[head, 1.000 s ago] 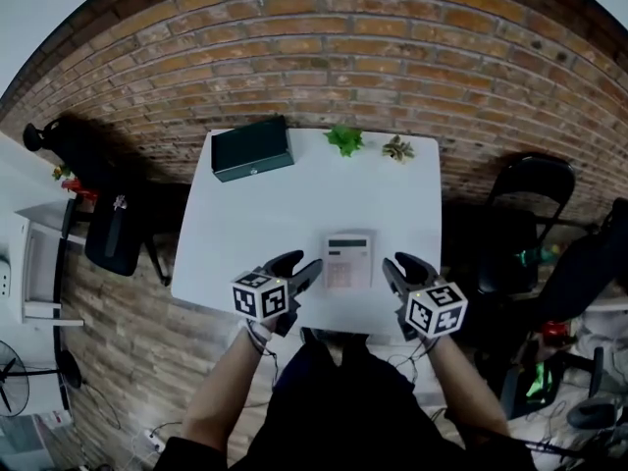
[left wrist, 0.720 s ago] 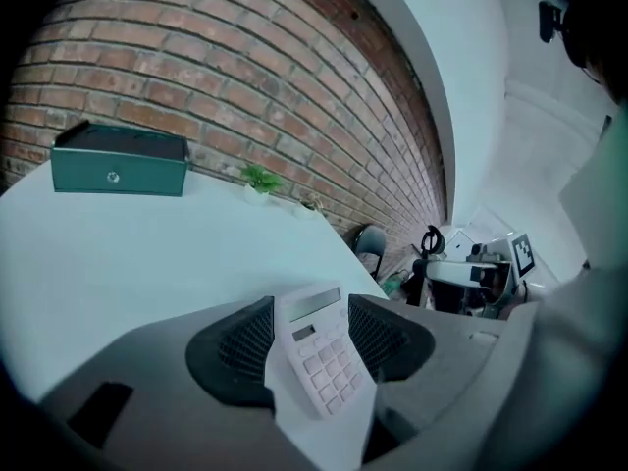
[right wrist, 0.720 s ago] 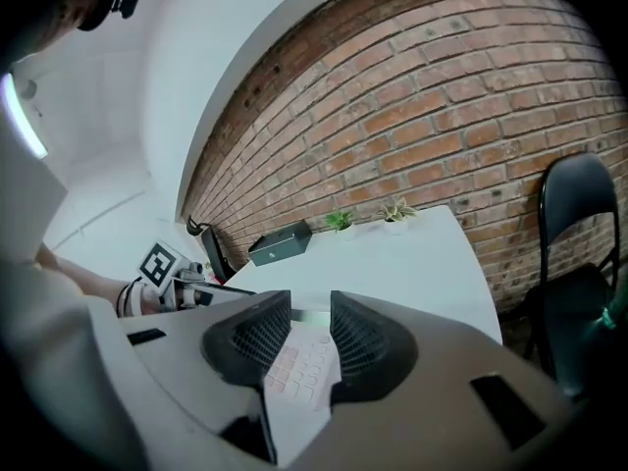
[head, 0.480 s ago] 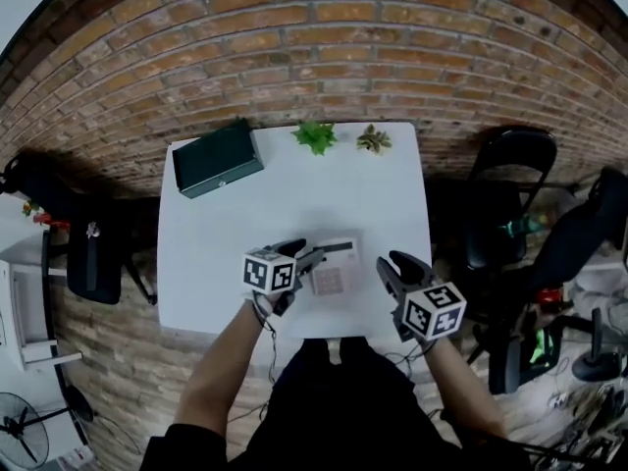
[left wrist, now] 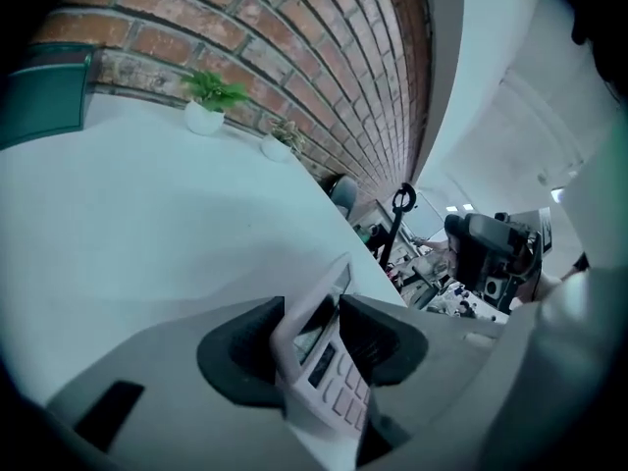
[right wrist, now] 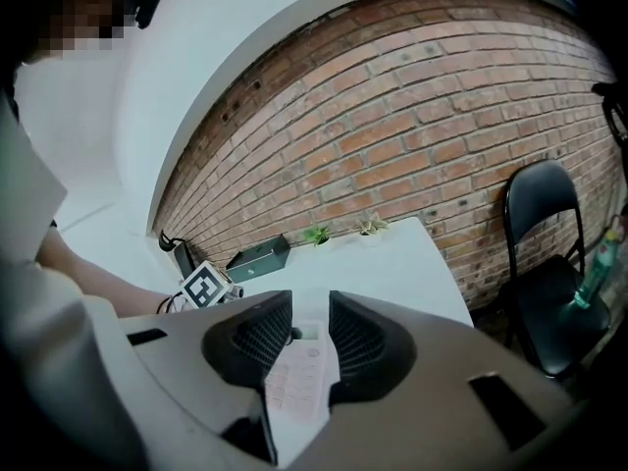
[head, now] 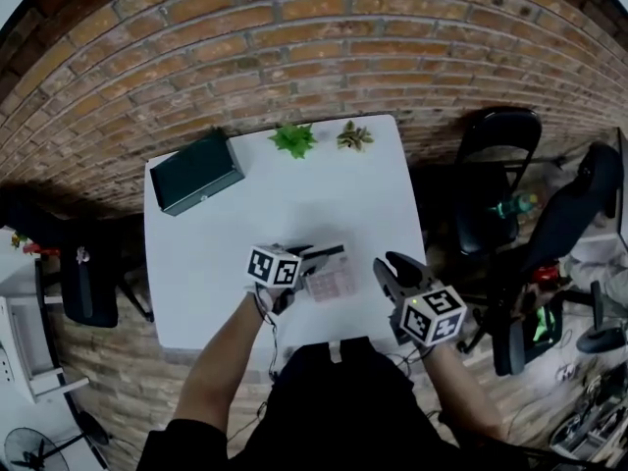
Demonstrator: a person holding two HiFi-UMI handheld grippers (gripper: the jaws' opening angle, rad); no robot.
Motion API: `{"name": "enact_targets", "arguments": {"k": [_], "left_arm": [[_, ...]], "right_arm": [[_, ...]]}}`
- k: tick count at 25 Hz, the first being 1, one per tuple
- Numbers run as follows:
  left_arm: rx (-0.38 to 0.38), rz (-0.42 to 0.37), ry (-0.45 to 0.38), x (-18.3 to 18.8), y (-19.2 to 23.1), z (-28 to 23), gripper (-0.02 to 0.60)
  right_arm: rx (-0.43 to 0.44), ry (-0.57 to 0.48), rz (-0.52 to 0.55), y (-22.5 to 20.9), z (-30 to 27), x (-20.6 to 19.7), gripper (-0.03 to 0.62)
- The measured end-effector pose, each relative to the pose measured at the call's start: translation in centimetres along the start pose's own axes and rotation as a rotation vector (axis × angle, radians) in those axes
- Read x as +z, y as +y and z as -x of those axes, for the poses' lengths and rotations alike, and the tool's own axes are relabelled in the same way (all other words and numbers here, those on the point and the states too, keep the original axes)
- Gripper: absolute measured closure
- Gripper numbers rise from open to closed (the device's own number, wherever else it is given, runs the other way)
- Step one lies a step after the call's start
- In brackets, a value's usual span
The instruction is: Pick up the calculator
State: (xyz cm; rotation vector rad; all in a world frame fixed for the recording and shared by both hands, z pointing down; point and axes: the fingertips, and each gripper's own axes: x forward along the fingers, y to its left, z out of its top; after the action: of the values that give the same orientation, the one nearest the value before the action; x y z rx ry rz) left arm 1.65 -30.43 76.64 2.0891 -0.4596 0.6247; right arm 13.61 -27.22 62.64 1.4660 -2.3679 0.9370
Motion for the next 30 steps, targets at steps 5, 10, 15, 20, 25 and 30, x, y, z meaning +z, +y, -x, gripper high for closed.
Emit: {"name": "enact_targets", "arguments": {"k": [5, 10, 15, 20, 25, 30], "left_arm": [[-0.04, -0.012, -0.039, 0.5, -1.5, 1.4, 0.488], [-0.023, 0.022, -0.171, 2.1, -3.3, 3.8, 0.529], [0.014, 0.005, -0.282, 3.8, -4.5, 7.5, 0.529], [0.011, -0.022, -0.419, 6.1, -6.8, 12.6, 0.529], [-0.008, -0.033, -0.581, 8.8, -10.3, 18.5, 0.529], [-0.041, -0.017, -0.754, 11.8, -13.3, 24.3, 0.529]], "right_arm": [[0.003, -0.012, -0.001, 0.3, 0.3, 0.2, 0.479], [0.022, -0.015, 0.02, 1.5, 0.3, 0.6, 0.484], [0.042, -0.028, 0.043, 3.1, 0.4, 1.7, 0.488], [0.046, -0.053, 0.072, 4.2, 0.9, 2.8, 0.494], [0.047, -0.093, 0.095, 5.2, 1.7, 4.6, 0.503], [0.02, -0.162, 0.149, 6.2, 2.9, 7.6, 0.526]]}}
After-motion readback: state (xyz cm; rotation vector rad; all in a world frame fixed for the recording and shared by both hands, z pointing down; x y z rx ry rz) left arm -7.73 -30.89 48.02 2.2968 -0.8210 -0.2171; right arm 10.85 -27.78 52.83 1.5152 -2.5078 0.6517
